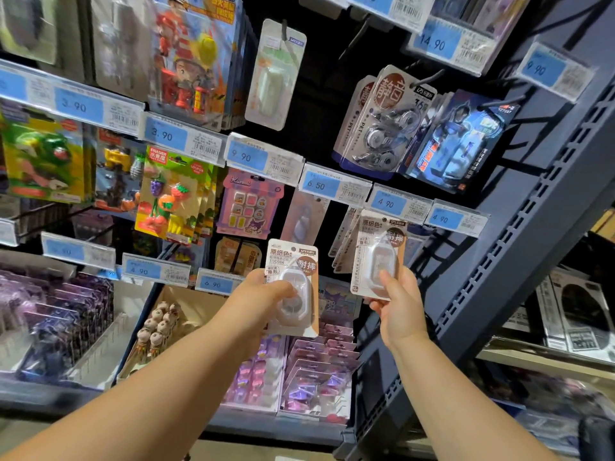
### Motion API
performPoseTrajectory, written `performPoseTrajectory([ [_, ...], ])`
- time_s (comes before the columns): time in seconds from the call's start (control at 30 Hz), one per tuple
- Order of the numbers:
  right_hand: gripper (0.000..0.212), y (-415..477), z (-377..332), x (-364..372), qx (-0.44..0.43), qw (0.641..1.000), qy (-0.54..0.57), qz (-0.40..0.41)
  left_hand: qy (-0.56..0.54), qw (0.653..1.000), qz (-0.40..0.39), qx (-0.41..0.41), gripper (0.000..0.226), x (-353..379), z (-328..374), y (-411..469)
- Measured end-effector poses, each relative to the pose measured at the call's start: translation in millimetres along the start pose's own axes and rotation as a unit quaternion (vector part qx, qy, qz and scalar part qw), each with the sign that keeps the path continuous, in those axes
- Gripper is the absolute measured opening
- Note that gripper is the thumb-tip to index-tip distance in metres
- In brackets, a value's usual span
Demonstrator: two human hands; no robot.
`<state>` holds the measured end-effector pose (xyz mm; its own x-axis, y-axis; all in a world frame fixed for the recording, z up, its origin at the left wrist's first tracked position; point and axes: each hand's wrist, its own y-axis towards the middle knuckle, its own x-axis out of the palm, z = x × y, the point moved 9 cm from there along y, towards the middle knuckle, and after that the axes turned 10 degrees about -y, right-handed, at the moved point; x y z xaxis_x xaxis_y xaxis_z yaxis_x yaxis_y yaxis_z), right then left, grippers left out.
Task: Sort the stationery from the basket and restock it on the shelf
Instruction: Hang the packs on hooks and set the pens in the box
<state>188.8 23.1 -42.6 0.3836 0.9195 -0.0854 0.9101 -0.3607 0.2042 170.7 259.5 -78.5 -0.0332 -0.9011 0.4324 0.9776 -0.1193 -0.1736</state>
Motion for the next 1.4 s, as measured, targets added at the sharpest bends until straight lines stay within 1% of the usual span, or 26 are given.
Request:
performPoseTrajectory([
  [0.1,0.020,3.6,2.1,1.6,0.003,1.000,-0.004,-0.003,-0.003,1.000,-0.005,0.003,0.021,0.8,-1.5,1.2],
  [0.2,0.015,11.7,6.2,3.0,0.027,0.999,-0.024,0.003,0.003,1.000,-0.012,0.006,0.022,2.0,-2.1,0.4],
  [0.23,0.022,15.6,9.1,2.1,0.042,0.999,-0.028,0.014,0.002,1.000,-0.016,0.008,0.021,2.8,-2.1,0.0],
  [0.3,0.043,18.8,16.9,-1.7,0.095,0.994,-0.022,0.051,-0.005,1.000,-0.023,0.007,0.023,4.8,-2.2,-1.1],
  [0.33,0.052,18.2,21.8,-3.7,0.116,0.990,-0.046,0.067,-0.007,1.000,-0.023,0.007,0.025,4.6,-3.3,-0.6],
  [0.4,0.060,12.1,25.4,-7.1,0.127,0.973,-0.170,0.086,-0.013,1.000,-0.022,0.007,0.029,4.2,-4.8,0.2],
  [0.43,0.058,8.6,23.8,-8.4,0.113,0.962,-0.226,0.100,-0.014,1.000,-0.025,0.007,0.031,4.8,-4.9,-0.2],
  [0.47,0.052,5.4,18.4,-7.2,0.083,0.957,-0.257,0.107,-0.013,0.999,-0.029,0.007,0.033,5.5,-4.8,-0.3],
  [0.5,0.040,3.3,14.1,-1.1,0.055,0.960,-0.260,0.090,-0.010,0.999,-0.033,0.008,0.034,6.0,-4.4,-0.4],
  [0.53,0.030,-0.9,9.3,10.3,0.036,0.969,-0.240,0.042,-0.008,0.999,-0.036,0.009,0.034,6.7,-3.2,-1.1],
  [0.57,0.026,-6.6,8.3,25.2,0.030,0.978,-0.204,-0.030,-0.006,0.999,-0.037,0.012,0.033,7.4,-1.9,-1.2],
  [0.6,0.027,-15.8,8.4,40.6,0.038,0.980,-0.161,-0.109,-0.007,0.999,-0.042,0.017,0.032,8.8,-0.3,-1.4],
  [0.63,0.029,-25.8,9.5,53.2,0.047,0.973,-0.139,-0.179,-0.011,0.999,-0.048,0.021,0.031,10.6,0.4,-0.9],
  [0.67,0.031,-36.8,7.8,63.2,0.044,0.961,-0.139,-0.234,-0.014,0.998,-0.055,0.025,0.031,12.4,0.6,-0.8],
  [0.7,0.029,-45.2,5.3,69.9,0.032,0.951,-0.146,-0.269,-0.015,0.998,-0.060,0.028,0.031,14.0,-0.1,-0.2],
  [0.73,0.026,-51.3,2.1,72.9,0.021,0.948,-0.142,-0.283,-0.011,0.997,-0.066,0.030,0.030,16.6,-1.2,0.0],
  [0.8,0.021,-55.2,-0.4,71.2,0.024,0.956,-0.101,-0.275,0.006,0.997,-0.071,0.035,0.029,20.5,-5.0,1.9],
  [0.9,0.021,-49.4,-3.0,54.9,0.024,0.970,-0.055,-0.234,0.050,0.994,-0.082,0.045,0.026,34.8,-8.2,5.7],
  [1.1,0.017,-26.4,-3.7,13.3,0.006,0.990,-0.059,-0.125,0.163,0.981,-0.074,0.079,0.016,69.9,-6.5,22.0],
  [1.17,0.015,-20.2,-3.8,4.1,0.004,0.994,-0.058,-0.097,0.190,0.975,-0.070,0.092,0.020,82.4,-4.6,29.7],
  [1.23,0.013,-14.0,-2.6,-4.0,0.007,0.995,-0.055,-0.080,0.218,0.968,-0.062,0.103,0.034,93.1,-3.6,36.5],
  [1.3,0.013,-9.4,-2.7,-7.9,0.014,0.995,-0.055,-0.078,0.232,0.965,-0.053,0.108,0.048,98.5,-3.8,41.6],
  [1.33,0.013,-7.6,-3.7,-9.4,0.016,0.995,-0.058,-0.080,0.235,0.964,-0.052,0.109,0.052,100.9,-4.1,43.1],
  [1.4,0.014,-3.6,-3.8,-9.5,0.019,0.994,-0.062,-0.086,0.234,0.964,-0.049,0.116,0.047,103.5,-2.6,45.1],
])
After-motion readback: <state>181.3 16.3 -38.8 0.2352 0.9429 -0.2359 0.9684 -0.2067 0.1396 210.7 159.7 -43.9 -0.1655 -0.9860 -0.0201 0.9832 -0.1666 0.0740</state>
